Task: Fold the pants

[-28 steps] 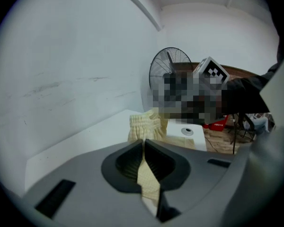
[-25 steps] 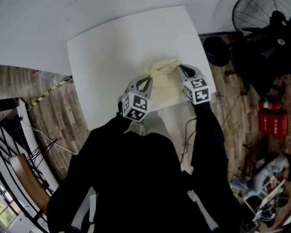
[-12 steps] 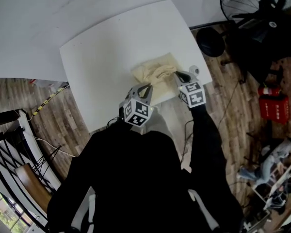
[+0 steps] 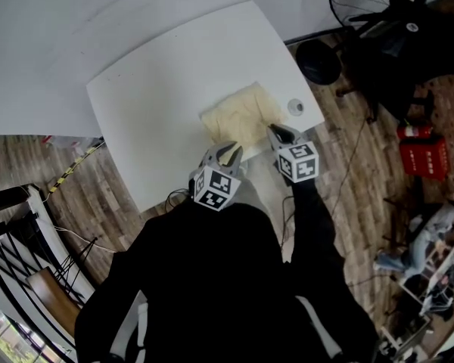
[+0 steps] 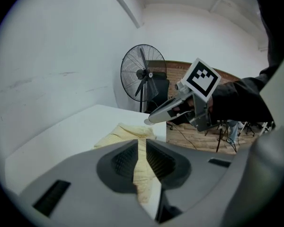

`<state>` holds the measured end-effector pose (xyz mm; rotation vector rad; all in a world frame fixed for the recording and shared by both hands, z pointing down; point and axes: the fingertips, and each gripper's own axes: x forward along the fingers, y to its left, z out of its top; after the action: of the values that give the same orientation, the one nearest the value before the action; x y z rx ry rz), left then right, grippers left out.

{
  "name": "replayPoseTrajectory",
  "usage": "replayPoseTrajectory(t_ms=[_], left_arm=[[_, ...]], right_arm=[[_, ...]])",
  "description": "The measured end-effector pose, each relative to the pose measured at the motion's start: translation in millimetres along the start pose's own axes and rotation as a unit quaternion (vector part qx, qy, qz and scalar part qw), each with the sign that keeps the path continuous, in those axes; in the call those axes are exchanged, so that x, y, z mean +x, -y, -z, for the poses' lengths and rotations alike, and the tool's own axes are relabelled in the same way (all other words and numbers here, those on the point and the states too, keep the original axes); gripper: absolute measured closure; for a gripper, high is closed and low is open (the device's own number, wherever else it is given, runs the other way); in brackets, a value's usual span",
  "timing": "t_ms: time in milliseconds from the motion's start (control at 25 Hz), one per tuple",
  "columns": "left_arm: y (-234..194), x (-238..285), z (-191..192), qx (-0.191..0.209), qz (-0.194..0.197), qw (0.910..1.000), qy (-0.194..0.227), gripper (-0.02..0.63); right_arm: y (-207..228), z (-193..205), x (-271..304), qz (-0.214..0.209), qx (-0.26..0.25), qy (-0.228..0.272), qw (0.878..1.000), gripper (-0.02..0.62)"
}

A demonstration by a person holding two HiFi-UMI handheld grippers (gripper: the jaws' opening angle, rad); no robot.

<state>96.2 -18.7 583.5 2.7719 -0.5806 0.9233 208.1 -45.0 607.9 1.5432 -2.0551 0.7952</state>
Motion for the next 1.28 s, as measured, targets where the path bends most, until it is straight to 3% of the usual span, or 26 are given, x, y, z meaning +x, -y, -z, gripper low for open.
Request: replayPoseTrajectory(t_ms=[200, 360, 680, 800, 1040, 1280], left_arm=[[-9.6, -7.3, -5.0, -0.015, -0.004, 0.9998, 0.010, 0.574], [-23.7, -18.8, -12.4, -0.049, -0.017, 0.9980, 0.036, 0.574], [-54.7, -57.5, -37.9, -0.095, -0.039, 0.9918, 0.077, 0.592], [-60.9, -70.7, -50.5, -0.095, -0.040, 0.9900, 0.096, 0.603], [-77.6, -106.7, -70.1, -0.084, -0.057, 0.9861, 0.132, 0.604], [-92.5, -145.0, -77.4, -0.116, -0.063, 0.9767, 0.169, 0.604]], right_arm=[[-12.6, -9.7, -9.6, 0.008, 0.011, 0.016, 1.000, 0.581], [-30.4, -19.5, -15.9, 0.015, 0.017, 0.046, 0.999, 0.581], [-72.1, -62.3, -35.6, 0.043, 0.015, 0.108, 0.993, 0.583], [-84.7, -81.8, -43.5, 0.057, 0.014, 0.139, 0.989, 0.589], [-118.0, -115.9, -54.5, 0.044, 0.034, 0.207, 0.977, 0.591], [-143.1, -129.0, -65.1, 0.046, 0.061, 0.251, 0.965, 0.591]])
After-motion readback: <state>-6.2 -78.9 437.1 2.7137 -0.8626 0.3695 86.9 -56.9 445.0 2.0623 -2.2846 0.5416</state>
